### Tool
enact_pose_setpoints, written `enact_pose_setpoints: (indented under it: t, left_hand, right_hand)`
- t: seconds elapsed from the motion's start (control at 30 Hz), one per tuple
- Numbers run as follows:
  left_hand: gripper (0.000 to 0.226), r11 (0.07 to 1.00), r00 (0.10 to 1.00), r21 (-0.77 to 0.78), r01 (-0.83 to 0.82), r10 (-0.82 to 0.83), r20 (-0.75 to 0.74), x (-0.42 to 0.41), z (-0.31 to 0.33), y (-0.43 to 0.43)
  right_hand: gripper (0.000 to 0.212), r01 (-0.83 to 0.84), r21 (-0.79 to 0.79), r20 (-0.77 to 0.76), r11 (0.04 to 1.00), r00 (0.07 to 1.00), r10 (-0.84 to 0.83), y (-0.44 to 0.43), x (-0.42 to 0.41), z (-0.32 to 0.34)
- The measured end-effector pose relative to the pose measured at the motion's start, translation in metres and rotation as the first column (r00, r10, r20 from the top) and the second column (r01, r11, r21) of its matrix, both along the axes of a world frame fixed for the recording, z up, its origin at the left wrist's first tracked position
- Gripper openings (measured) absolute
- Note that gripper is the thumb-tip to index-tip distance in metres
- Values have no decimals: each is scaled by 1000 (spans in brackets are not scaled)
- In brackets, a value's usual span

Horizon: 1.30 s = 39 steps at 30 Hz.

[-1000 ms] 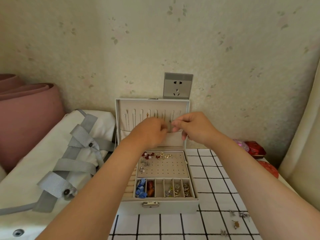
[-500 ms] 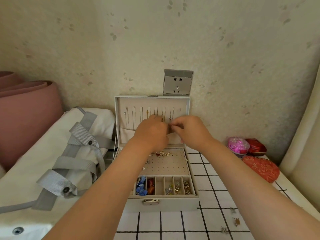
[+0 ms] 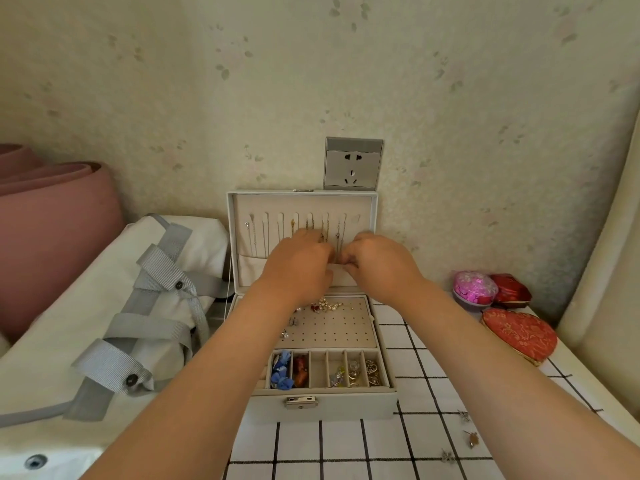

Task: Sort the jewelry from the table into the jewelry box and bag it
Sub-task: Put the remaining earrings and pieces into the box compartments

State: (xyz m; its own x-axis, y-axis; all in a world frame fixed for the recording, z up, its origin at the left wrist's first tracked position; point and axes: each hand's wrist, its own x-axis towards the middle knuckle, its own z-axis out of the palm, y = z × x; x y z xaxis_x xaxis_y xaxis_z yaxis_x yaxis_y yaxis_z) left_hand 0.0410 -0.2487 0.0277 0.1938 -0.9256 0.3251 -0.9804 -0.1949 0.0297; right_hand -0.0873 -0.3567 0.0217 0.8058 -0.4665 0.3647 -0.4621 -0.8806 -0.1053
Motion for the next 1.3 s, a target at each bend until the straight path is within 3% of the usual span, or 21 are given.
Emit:
enact_pose_setpoints:
  t: [0.13, 0.37, 0.53, 0.83, 1.13, 1.3]
  left_hand:
    - [30, 998, 999, 52, -30, 29, 30, 1, 0, -3]
    - [30, 998, 1000, 53, -30, 31, -7, 0, 2, -1]
    - [34, 1000, 991, -18, -15, 13, -135, -13, 15, 9]
    - [36, 991, 947, -32, 127, -130, -293, -107, 33, 25]
    - [32, 964, 914, 82, 252, -209, -348, -191, -11, 25]
    - [31, 940, 903, 211, 269, -169, -395, -215, -45, 17]
  right_hand:
    - [18, -9, -1, 52, 1000, 999, 9, 2, -2, -4]
    - [24, -50, 67, -44, 996, 998, 53, 7, -6, -1]
    - [33, 2, 202, 48, 979, 999, -12, 14, -37, 24]
    - [21, 103, 416, 19, 904, 992, -122, 36, -136, 40]
    - [16, 216, 520, -43, 826, 973, -227, 48, -230, -4]
    - [19, 245, 512, -162, 823, 969, -187, 48, -243, -24]
